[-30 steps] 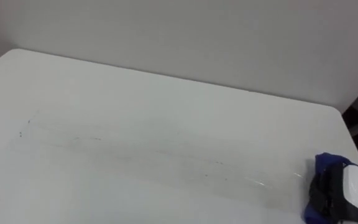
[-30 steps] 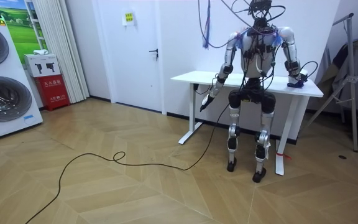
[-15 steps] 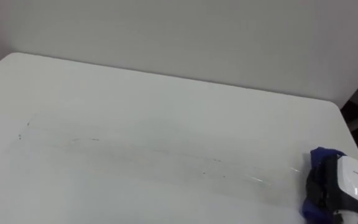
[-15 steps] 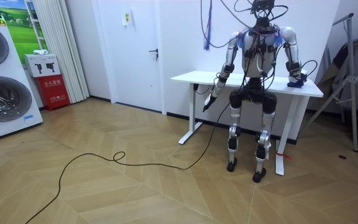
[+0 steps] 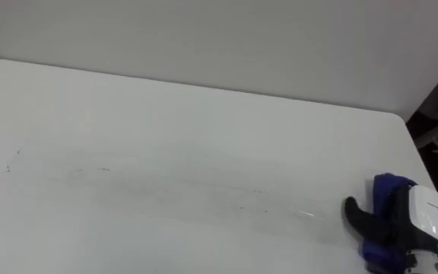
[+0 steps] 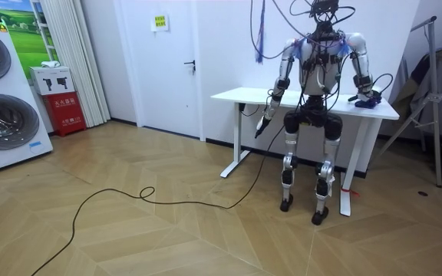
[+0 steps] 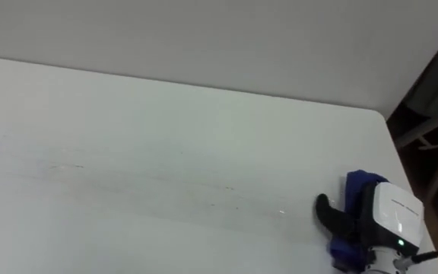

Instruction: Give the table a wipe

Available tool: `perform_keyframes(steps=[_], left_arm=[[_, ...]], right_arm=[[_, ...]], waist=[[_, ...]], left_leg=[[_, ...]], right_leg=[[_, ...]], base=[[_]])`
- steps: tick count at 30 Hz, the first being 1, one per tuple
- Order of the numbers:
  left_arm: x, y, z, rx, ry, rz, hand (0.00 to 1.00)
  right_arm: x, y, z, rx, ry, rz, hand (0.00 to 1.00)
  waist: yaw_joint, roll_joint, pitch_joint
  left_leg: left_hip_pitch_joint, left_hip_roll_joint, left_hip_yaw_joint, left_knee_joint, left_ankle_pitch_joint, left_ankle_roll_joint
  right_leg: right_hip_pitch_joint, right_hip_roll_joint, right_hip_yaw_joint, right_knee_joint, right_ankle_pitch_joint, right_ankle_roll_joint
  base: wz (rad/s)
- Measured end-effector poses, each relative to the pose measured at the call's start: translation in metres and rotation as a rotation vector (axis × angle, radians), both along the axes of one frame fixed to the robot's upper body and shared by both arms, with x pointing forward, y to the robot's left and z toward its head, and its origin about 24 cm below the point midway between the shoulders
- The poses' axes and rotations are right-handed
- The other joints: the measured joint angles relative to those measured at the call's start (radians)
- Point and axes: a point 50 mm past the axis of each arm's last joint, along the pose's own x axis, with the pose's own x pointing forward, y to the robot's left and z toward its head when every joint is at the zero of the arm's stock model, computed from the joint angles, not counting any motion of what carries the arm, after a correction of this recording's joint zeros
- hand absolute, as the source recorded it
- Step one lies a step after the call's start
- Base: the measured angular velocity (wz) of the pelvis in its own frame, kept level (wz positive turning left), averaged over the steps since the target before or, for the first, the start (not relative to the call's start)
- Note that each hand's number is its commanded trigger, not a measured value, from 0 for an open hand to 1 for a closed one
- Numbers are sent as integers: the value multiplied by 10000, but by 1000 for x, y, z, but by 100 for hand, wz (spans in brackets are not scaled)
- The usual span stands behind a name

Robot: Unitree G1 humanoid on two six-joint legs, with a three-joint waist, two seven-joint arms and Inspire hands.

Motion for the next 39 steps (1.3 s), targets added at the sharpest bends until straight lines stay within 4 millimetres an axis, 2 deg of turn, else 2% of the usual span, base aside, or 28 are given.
perform_keyframes(steps=[5,7,10,13,19,20,25,28,35,39], left_arm=[[11,-1,0,-260,-253,-204,0],[14,-2,1,-356,-396,-228,0],[15,0,2,-320,-643,-191,0],[18,2,4,-248,-893,-155,0],[10,6,3,-341,-758,137,0],[8,7,3,-326,-743,216,0],[0,13,4,-195,-657,627,0],[-2,12,3,-300,-624,627,0],[-14,18,4,-295,-489,1335,0],[-24,21,4,-186,-301,1519,0]], right_arm=[[9,2,11,368,39,264,0],[13,2,19,662,-129,373,0],[18,4,30,1019,-450,542,0],[25,5,41,1295,-852,756,0],[36,6,62,1680,-1250,1182,0],[37,5,65,1656,-1348,1196,0],[40,-10,105,1354,-3074,832,0],[39,-18,118,1285,-3688,564,0],[30,-40,138,1503,-5037,-396,0],[19,-66,147,1458,-6048,-1540,0]], waist=[[-76,-8,2],[-253,-3,3],[-281,-2,14],[-313,-74,18],[-334,-254,129],[-335,-266,123],[-501,-245,94],[-560,-225,70],[-891,-313,40],[-1174,-427,39]], left_leg=[[-130,42,85,-1,19,-33],[-164,60,179,-15,25,-42],[-100,105,438,-101,23,-46],[-68,117,540,-156,24,-45],[-27,112,618,-202,31,-34],[-30,112,617,-202,30,-34],[-64,89,526,-161,37,-19],[-29,93,561,-167,32,-27],[-27,92,593,-186,37,-19],[-25,101,639,-188,27,-23]], right_leg=[[-195,50,177,-9,11,-19],[-260,66,278,-5,4,-32],[-293,144,789,6,5,-62],[-350,149,919,17,2,-67],[-362,152,1039,13,3,-68],[-375,150,1041,15,3,-68],[-412,140,1009,4,2,-66],[-428,138,1035,14,2,-66],[-433,123,1083,165,-58,-68],[-467,123,1111,164,-59,-67]], base=[[-8],[-11],[-26],[-13],[-5],[0],[6],[0],[0],[-1]])
